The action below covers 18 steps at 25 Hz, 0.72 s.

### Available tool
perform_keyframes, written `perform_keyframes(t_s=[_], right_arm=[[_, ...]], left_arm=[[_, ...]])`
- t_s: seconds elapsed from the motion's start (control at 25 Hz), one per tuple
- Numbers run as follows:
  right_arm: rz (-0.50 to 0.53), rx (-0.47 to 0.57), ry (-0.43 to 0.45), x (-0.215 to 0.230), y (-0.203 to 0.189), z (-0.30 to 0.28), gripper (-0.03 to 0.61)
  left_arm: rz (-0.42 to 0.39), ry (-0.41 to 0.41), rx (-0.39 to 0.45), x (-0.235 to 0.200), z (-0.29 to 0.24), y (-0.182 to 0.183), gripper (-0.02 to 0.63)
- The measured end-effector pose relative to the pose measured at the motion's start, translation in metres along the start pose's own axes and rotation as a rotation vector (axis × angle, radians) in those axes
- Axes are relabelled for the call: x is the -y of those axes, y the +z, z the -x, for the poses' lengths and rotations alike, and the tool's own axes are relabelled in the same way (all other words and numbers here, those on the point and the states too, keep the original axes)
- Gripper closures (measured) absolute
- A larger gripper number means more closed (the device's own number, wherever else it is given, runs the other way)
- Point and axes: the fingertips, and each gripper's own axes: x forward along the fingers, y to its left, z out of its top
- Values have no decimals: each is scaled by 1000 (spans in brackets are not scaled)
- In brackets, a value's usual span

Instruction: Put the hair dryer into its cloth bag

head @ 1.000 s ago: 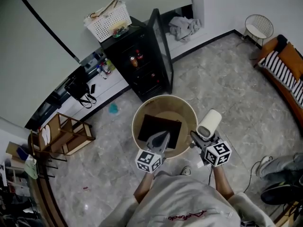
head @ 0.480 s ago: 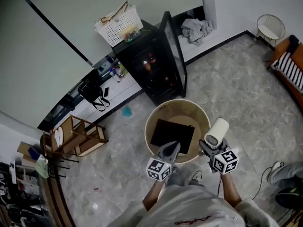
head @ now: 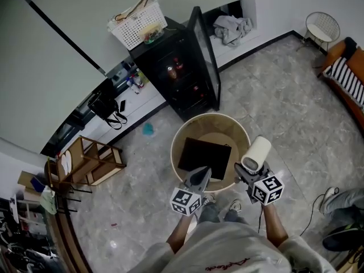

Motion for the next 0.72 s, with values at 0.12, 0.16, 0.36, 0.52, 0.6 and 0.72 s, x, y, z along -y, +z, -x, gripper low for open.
perform_keyframes(t_s=[0.12, 0.16, 0.36, 0.52, 0.6, 0.72], right_arm=[[-16, -2, 0, 0, -7, -1, 296], [-20, -6, 0, -1, -9, -3, 296], [-39, -40, -6, -1, -27, -9, 296], [-65, -61, -9, 0, -48, -16, 296], [-80, -72, -11, 2, -61, -18, 296], [-110, -85, -22, 7, -83, -18, 296]], left_arm=[[14, 3, -7, 0, 3, -8, 583], [20, 2, -10, 0, 3, -10, 583], [58, -6, -44, -2, 8, -31, 583], [86, 0, -87, -12, 12, -55, 583], [101, 4, -107, -17, 14, -69, 583], [121, 9, -138, -22, 13, -91, 583]])
